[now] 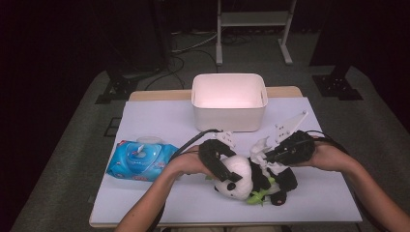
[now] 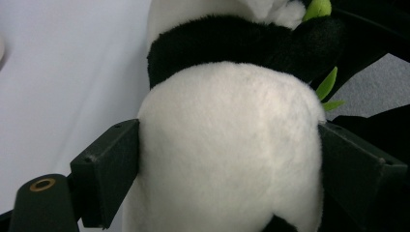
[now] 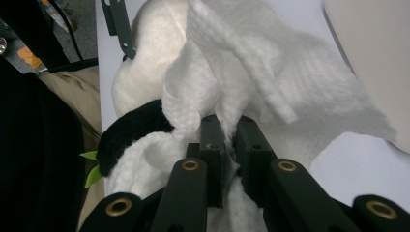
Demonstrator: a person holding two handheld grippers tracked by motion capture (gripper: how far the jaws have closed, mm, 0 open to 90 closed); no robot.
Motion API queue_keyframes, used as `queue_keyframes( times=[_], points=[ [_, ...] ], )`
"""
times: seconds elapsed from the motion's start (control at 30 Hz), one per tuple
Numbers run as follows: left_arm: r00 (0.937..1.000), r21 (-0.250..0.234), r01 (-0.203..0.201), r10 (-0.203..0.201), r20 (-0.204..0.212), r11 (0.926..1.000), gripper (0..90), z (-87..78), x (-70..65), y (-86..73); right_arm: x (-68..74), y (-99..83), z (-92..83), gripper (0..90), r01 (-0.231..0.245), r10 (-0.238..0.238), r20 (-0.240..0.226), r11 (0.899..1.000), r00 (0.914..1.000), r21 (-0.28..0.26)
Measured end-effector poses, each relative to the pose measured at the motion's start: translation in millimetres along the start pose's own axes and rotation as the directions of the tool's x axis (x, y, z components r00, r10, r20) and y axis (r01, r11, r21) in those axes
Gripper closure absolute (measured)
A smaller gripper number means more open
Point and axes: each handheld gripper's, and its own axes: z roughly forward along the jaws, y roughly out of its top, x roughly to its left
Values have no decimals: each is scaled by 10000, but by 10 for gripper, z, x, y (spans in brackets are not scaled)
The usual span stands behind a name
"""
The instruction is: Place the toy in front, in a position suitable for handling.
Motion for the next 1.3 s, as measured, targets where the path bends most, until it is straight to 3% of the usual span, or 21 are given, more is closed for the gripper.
queue_keyframes(
  times=[0.2, 0.37, 0.63, 0.73, 0.8, 0.93, 1.03, 1.13, 1.23, 1.27, 1.3],
  points=[
    [9993, 61, -365, 365, -71, 9993, 313, -35, 3, -3, 13, 4, -12, 820, 97, -97, 139, 9999, 9999, -37],
    [9961, -48, -830, 828, -317, 9965, 390, -67, 32, 44, -43, 17, -94, 820, 65, -60, 350, 9999, 9994, -144],
    [9856, -155, -1615, 1605, -525, 9868, 404, -113, 126, 218, -182, 117, -177, 819, 72, -50, 474, 9989, 9989, -466],
    [9836, -61, -1700, 1693, -623, 9854, 405, -152, 199, 256, -257, 147, -191, 819, 9, 16, 509, 9988, 9987, -500],
    [9799, -37, -1885, 1878, -677, 9821, 405, -179, 249, 271, -305, 163, -198, 819, -35, 61, 519, 9988, 9986, -496],
    [9786, -79, -1945, 1935, -697, 9809, 404, -195, 335, 269, -379, 198, -210, 819, -110, 136, 623, 9990, 9980, -432],
    [9720, -198, -2283, 2266, -626, 9734, 404, -182, 353, 234, -488, 207, -200, 819, -284, 311, 625, 9986, 9976, -436],
    [9755, -214, -2132, 2117, -592, 9768, 400, -145, 341, 185, -543, 195, -104, 819, -464, 474, 444, 9986, 9979, -240],
    [9848, -56, -1674, 1669, -491, 9859, 351, -90, 333, 105, -503, 189, 21, 819, -338, 340, 253, 9994, 9991, -74],
    [9848, -56, -1674, 1669, -491, 9859, 323, -90, 333, 105, -490, 188, 45, 819, -365, 366, 210, 9993, 9991, -43],
    [9918, -90, -1185, 1179, -483, 9929, 272, -90, 322, 77, -476, 185, 76, 820, -317, 318, 152, 9995, 9994, -50]
  ],
)
